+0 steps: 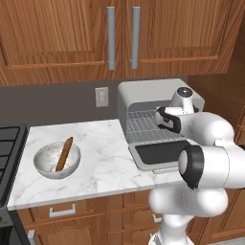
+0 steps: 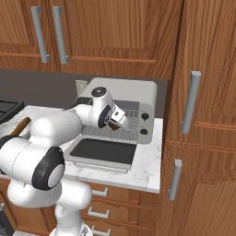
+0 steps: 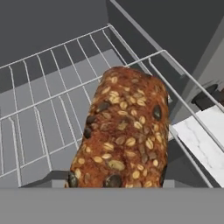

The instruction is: Pick up the heated bread from the toaster oven and place it in the bowl. Then move the bread bowl to the dining counter.

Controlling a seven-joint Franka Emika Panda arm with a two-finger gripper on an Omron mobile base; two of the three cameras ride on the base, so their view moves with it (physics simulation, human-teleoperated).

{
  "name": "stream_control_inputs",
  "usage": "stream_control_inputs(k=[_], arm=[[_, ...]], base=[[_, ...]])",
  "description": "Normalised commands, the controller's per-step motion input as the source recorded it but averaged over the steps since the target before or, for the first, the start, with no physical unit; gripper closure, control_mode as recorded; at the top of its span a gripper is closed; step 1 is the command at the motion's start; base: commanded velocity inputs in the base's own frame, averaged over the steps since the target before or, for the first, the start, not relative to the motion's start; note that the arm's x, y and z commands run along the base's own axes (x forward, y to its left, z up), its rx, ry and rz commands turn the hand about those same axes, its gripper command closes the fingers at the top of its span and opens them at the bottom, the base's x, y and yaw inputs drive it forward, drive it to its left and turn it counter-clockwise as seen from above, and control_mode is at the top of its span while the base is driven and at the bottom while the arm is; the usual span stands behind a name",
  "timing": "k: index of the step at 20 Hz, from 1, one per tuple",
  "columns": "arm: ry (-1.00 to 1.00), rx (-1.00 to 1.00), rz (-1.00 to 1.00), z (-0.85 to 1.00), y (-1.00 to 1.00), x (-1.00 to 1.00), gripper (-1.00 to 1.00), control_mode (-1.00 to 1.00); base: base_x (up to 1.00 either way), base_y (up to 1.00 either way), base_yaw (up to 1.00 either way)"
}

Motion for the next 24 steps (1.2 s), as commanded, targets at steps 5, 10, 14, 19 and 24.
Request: stream_control_inputs(k=[5, 10, 14, 19, 24], arm=[[-0.02, 0.0, 0.0, 0.0, 0.0, -0.36, 1.0, -1.0], [-0.12, 0.0, 0.09, 0.11, 0.0, -0.99, 1.0, -1.0], [-0.21, 0.0, 0.22, 0.56, 0.19, -1.0, 1.0, -1.0], [-0.17, 0.0, 0.34, 0.82, 0.69, -0.95, 1.0, -1.0], [-0.03, -0.04, 0.42, 0.95, 0.98, -0.74, 1.0, -1.0]], base=[[0.0, 0.0, 0.0], [0.0, 0.0, 0.0], [0.0, 0.0, 0.0], [0.0, 0.0, 0.0], [0.0, 0.0, 0.0]])
